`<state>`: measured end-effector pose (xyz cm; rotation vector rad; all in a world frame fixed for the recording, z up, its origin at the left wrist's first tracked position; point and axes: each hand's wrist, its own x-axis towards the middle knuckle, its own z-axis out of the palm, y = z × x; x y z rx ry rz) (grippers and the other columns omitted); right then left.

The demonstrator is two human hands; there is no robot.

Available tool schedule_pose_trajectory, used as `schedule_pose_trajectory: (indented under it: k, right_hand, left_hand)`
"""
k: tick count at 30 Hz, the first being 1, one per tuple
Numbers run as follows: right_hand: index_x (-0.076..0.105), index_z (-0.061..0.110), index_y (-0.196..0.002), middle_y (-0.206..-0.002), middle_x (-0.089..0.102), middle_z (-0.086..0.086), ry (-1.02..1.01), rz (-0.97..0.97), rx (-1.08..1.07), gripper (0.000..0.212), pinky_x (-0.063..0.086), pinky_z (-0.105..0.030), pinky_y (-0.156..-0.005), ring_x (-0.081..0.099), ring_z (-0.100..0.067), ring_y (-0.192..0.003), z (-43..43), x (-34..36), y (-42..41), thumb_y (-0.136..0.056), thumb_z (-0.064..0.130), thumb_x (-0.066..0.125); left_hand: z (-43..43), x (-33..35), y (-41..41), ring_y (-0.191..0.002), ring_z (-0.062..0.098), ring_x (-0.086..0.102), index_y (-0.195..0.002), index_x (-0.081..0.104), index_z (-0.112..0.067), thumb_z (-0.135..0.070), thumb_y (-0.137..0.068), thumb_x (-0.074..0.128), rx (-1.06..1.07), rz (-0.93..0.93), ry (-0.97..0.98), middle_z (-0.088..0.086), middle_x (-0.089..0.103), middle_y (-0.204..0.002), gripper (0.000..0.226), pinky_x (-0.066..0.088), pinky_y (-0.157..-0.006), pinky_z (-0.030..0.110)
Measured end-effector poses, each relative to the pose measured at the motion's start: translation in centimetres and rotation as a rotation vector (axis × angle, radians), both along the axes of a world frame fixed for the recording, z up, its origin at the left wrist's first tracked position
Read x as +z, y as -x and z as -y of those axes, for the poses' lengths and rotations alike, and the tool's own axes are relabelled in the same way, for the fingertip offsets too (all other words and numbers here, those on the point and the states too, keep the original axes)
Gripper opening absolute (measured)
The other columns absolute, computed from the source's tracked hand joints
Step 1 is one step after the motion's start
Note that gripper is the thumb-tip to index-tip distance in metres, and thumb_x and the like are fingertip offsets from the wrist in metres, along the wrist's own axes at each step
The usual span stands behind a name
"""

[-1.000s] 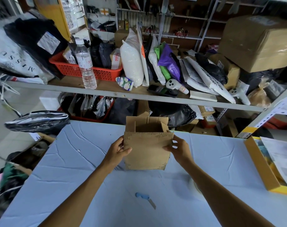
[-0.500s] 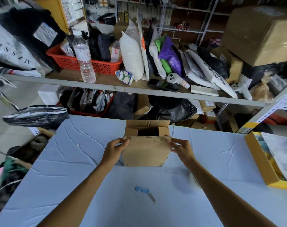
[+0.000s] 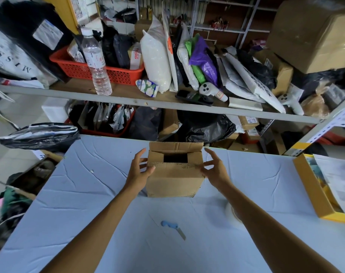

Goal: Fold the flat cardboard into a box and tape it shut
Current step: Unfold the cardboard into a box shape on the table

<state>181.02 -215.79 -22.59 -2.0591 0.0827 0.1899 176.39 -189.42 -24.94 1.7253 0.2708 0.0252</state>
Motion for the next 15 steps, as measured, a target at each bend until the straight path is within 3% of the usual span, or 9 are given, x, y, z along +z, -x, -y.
schedule_pose_trajectory:
  k: [2,4,7,10,12,15]
  right_hand:
    - [0.015,0.044,-0.149,-0.113,0.050,-0.008,0.092,-0.011,0.100,0.101,0.056,-0.036,-0.056,0.060,-0.029,-0.096,0.2,0.5,-0.7,-0.078,0.008,0.077]
    - [0.010,0.049,-0.147,-0.122,0.042,-0.008,0.176,0.007,0.189,0.107,0.057,-0.033,-0.056,0.050,-0.024,-0.112,0.1,0.9,-1.3,-0.076,0.005,0.077]
    - [0.037,0.045,-0.134,-0.122,0.052,-0.009,0.248,0.030,0.193,0.078,0.061,-0.041,-0.063,0.056,-0.029,-0.107,0.1,1.0,-1.5,-0.077,0.011,0.077]
    - [0.060,0.030,-0.117,-0.114,0.060,-0.006,0.248,0.086,0.119,0.042,0.057,-0.047,-0.078,0.060,-0.027,-0.100,0.1,0.5,-1.0,-0.079,0.019,0.075]
    - [0.066,0.023,-0.119,-0.109,0.061,-0.004,0.265,0.107,0.092,0.038,0.053,-0.038,-0.078,0.057,-0.019,-0.090,0.1,0.3,-0.7,-0.081,0.023,0.074]
    - [0.066,0.020,-0.122,-0.097,0.058,-0.001,0.331,0.130,0.128,0.037,0.043,-0.027,-0.068,0.054,-0.017,-0.081,0.0,0.1,0.0,-0.086,0.028,0.069]
  left_hand:
    - [-0.1,0.4,-0.6,-0.116,0.015,0.046,-0.142,0.029,-0.033,-0.007,-0.089,0.061,-0.075,0.011,-0.031,0.001,0.040,-0.136,0.068,0.046,-0.074,0.013]
    - [-0.3,0.5,-0.9,-0.117,0.015,0.045,-0.141,0.029,-0.033,-0.003,-0.089,0.061,-0.109,0.014,-0.067,0.003,0.037,-0.140,0.068,0.047,-0.072,0.011]
    - [-0.5,0.7,-0.9,-0.114,0.016,0.048,-0.132,0.035,-0.033,-0.006,-0.088,0.063,-0.092,0.017,-0.080,0.005,0.041,-0.138,0.059,0.049,-0.068,0.013]
    - [-0.6,0.7,-0.7,-0.116,0.019,0.051,-0.116,0.045,-0.028,-0.011,-0.088,0.063,-0.102,0.039,-0.148,0.006,0.048,-0.131,0.037,0.050,-0.070,0.014]
    - [-0.8,0.7,-0.5,-0.115,0.017,0.052,-0.110,0.051,-0.023,-0.016,-0.089,0.063,-0.115,0.064,-0.215,0.005,0.051,-0.127,0.025,0.049,-0.073,0.014]
    - [-1.0,0.8,0.0,-0.108,0.007,0.054,-0.105,0.056,-0.025,-0.023,-0.087,0.065,-0.117,0.087,-0.228,-0.002,0.057,-0.120,0.019,0.045,-0.072,0.008]
